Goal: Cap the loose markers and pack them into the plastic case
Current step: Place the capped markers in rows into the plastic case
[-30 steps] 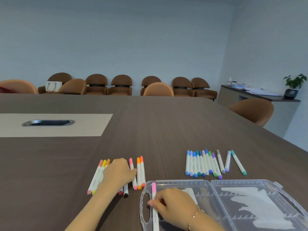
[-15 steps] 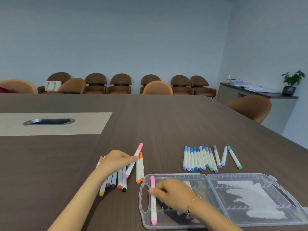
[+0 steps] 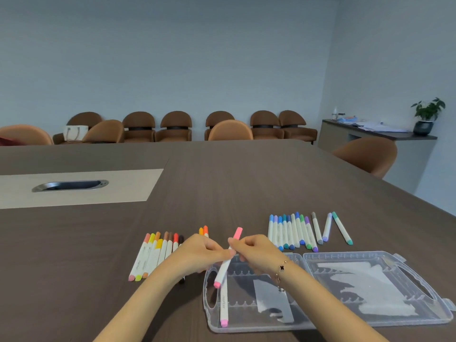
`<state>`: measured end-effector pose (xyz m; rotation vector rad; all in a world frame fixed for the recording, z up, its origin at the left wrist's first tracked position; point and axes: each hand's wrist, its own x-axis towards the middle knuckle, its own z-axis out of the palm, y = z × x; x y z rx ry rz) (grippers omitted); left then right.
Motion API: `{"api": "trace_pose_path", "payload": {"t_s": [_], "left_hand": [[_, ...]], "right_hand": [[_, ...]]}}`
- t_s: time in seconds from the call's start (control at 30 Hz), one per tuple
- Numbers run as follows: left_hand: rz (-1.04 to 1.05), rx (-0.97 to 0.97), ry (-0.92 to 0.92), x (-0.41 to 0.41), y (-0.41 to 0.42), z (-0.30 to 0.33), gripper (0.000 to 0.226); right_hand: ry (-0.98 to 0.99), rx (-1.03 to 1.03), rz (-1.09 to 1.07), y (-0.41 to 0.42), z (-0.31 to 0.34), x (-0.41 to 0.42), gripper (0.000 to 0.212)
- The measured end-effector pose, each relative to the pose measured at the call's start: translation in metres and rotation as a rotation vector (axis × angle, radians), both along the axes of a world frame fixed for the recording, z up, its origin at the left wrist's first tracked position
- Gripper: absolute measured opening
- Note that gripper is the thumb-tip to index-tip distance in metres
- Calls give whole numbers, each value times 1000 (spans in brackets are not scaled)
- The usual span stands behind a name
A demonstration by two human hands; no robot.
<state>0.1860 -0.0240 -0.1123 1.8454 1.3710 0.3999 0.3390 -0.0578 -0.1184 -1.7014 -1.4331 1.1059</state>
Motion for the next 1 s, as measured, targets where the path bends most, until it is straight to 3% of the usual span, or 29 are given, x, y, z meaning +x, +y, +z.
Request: {"api": "trace_pose_path", "payload": {"t_s": [0.13, 0.27, 0.4, 0.53, 0.8, 1.0], "left_hand": [[7, 9, 101, -19, 8, 3, 33], [255, 102, 274, -67, 42, -2, 19], [426, 54, 442, -99, 60, -10, 8], [466, 39, 559, -109, 63, -17, 21], [560, 64, 486, -122, 73, -26, 23], [563, -68, 459, -127, 77, -32, 18]], "right_hand": [[-66, -71, 27, 0, 0, 4, 36], [-201, -116, 130, -4, -9, 4, 35], [-265, -84, 125, -6, -17, -3, 31], [-384, -22, 104, -8, -26, -6, 32], [-375, -1, 189, -17, -30, 0, 29], [-387, 2, 222, -20, -31, 0, 30]]}}
